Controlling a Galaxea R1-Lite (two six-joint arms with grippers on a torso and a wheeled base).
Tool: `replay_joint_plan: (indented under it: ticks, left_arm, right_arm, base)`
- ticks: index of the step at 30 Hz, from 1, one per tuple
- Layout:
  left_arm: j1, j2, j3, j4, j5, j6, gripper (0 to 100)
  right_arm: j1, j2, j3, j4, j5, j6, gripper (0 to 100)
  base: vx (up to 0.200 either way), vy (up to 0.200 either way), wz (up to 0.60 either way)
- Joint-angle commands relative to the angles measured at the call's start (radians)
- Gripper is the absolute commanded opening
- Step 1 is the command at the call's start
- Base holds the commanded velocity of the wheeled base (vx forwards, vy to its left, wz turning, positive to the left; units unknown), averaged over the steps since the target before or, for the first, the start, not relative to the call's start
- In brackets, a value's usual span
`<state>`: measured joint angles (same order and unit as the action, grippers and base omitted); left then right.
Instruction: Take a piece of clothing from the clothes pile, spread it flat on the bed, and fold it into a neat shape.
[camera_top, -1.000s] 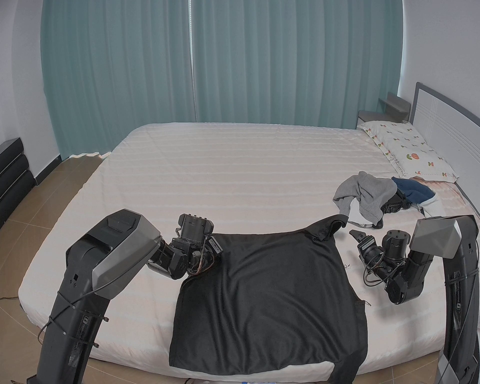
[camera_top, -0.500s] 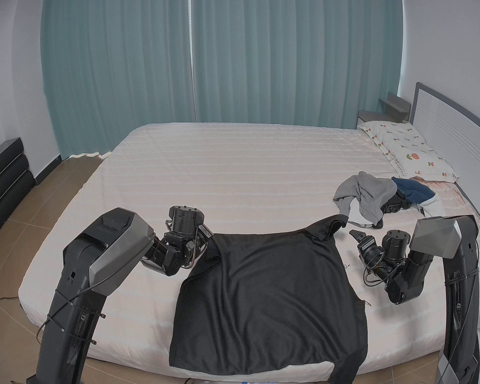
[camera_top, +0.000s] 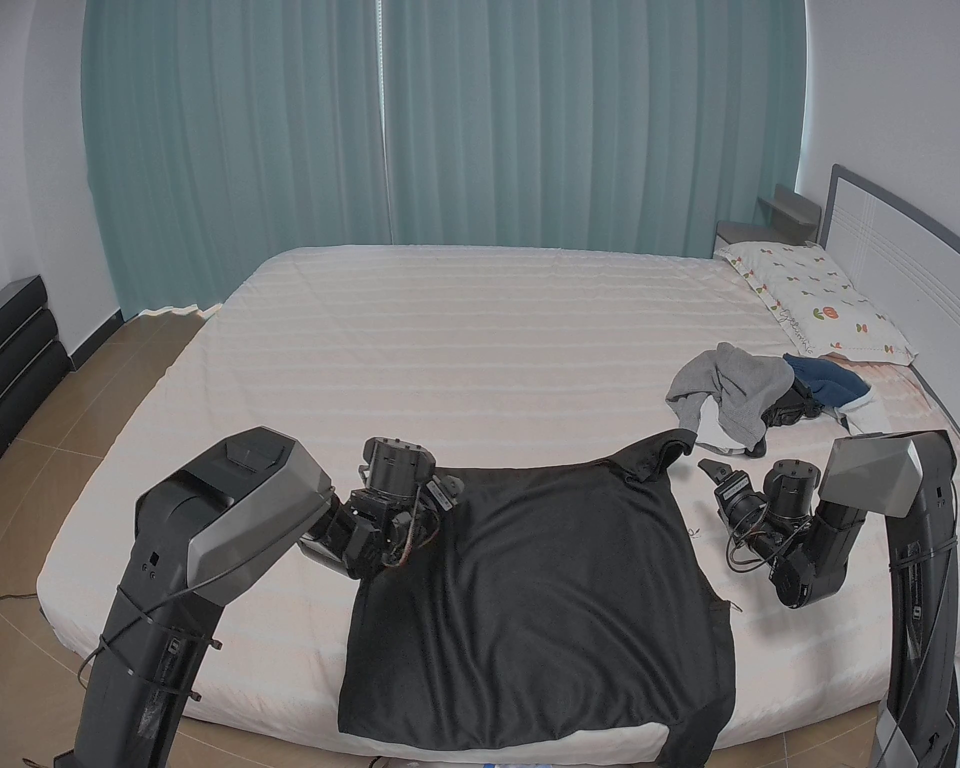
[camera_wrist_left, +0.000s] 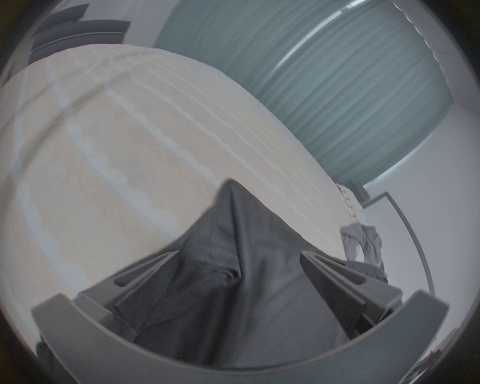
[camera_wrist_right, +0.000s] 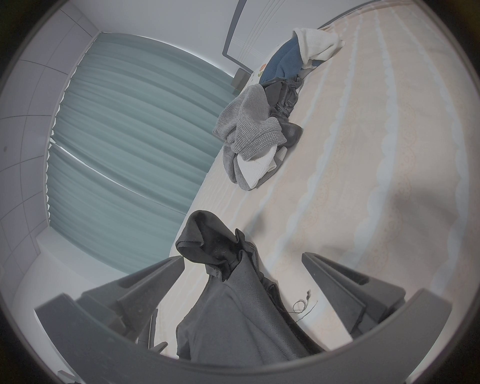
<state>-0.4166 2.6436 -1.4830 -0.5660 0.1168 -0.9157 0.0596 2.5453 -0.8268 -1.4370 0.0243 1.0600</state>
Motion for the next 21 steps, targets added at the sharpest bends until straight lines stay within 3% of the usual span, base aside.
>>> replay_joint_plan:
  ticks: [1, 9, 10, 21]
  left_arm:
    - [-0.021, -0.002, 0.004, -0.002, 0.003, 0.028, 100]
    - [-0.014, 0.019, -0.019, -0.003, 0.018, 0.052, 100]
    - [-0.013, 0.021, -0.023, -0.003, 0.029, 0.051, 0]
    - [0.053, 0.036, -0.117, -0.003, 0.149, 0.048, 0]
  right_arm:
    - [0.000, 0.001, -0.002, 0.000, 0.000, 0.000, 100]
    - [0.000, 0.001, -0.003, 0.000, 0.000, 0.000, 100]
    - [0.000, 0.001, -0.003, 0.000, 0.000, 0.000, 100]
    - [0.000, 0.001, -0.003, -0.002, 0.000, 0.000, 100]
  base:
    - [0.000, 0.000, 0.00]
    - [0.000, 0.000, 0.00]
    - [0.000, 0.000, 0.00]
    - [0.000, 0.000, 0.00]
